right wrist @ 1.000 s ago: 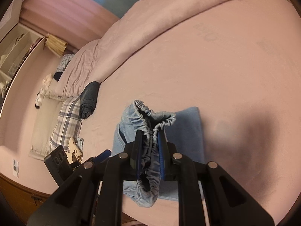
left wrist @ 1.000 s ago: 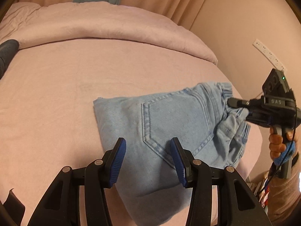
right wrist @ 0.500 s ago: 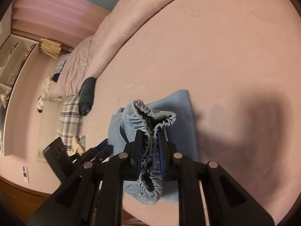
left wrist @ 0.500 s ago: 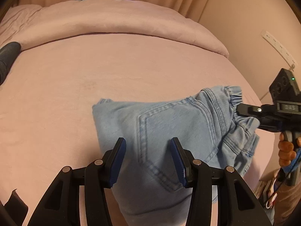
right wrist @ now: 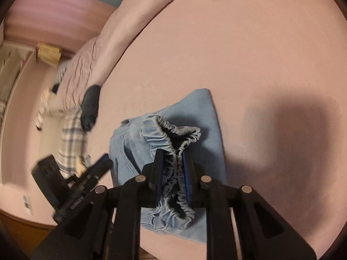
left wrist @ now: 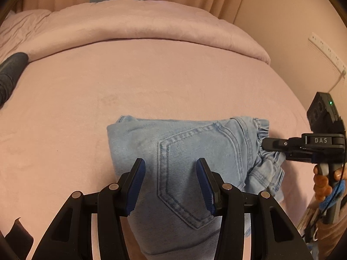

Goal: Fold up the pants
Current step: 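Lay the waistband over the folded jeans with the right gripper and release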

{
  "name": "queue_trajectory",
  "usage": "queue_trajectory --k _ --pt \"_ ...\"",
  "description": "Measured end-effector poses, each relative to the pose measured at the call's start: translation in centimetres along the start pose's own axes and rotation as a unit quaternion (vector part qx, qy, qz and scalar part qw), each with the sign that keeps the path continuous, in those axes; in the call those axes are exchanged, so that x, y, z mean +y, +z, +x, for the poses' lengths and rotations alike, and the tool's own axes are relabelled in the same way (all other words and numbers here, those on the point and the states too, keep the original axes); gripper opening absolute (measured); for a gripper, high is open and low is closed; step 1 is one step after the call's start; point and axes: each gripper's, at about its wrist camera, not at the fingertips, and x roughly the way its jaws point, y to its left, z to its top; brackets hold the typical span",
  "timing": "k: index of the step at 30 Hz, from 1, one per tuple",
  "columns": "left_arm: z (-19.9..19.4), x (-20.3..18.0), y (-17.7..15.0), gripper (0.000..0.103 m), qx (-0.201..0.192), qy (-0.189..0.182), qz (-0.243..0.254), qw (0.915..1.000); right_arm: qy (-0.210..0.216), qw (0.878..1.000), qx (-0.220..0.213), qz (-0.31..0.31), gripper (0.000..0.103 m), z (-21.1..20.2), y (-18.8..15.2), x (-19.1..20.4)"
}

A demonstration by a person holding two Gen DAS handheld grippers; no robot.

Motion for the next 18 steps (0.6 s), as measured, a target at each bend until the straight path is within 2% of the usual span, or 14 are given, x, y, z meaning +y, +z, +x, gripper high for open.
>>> queue_trajectory --k 3,5,7,9,11,13,14,16,18 --pt "-0.3 -0.4 0.0 0.047 0.0 0.001 0.008 1.0 -0.02 1.0 0.004 -0.008 0.036 -0.2 0.0 -0.1" --pt "-0.3 -0.8 0.3 0.047 0.001 0.004 0.015 0.9999 -0.03 0.999 0.005 -0.009 0.039 -0.8 -0.1 0.0" --pt "-0.3 -1.2 0.7 0.047 0.002 0.009 0.027 0.9996 -0.064 0.997 -0.02 -0.037 0.039 -2.1 -0.3 1.0" --pt "-0.1 -1.8 1.3 0.047 0.003 0.007 0.039 0.9992 -0.097 0.989 -0.065 -0.092 0.039 -4.0 -0.7 3.0" --pt "0.2 -2.6 1.9 0.047 0.002 -0.003 0.048 0.9988 -0.082 0.984 -0.079 -0.139 0.035 -4.8 -1.0 4.8" --pt "1.0 -3.9 2.6 0.047 0.004 -0.015 0.069 0.9975 -0.061 0.98 -0.065 -0.178 0.025 -4.2 -1.3 6.6" --pt "1.8 -4.4 2.9 0.047 0.013 -0.021 0.076 0.9968 -0.06 0.978 -0.052 -0.194 0.023 -3.5 -1.4 7.3" --pt "3.5 -4.8 3.4 0.047 0.035 -0.021 0.076 0.9963 -0.069 0.975 -0.025 -0.208 0.017 -1.6 -1.5 7.9" --pt "4.9 -5.1 3.8 0.047 0.049 -0.017 0.08 0.9954 -0.094 0.973 0.005 -0.213 0.015 0.2 -1.9 7.5"
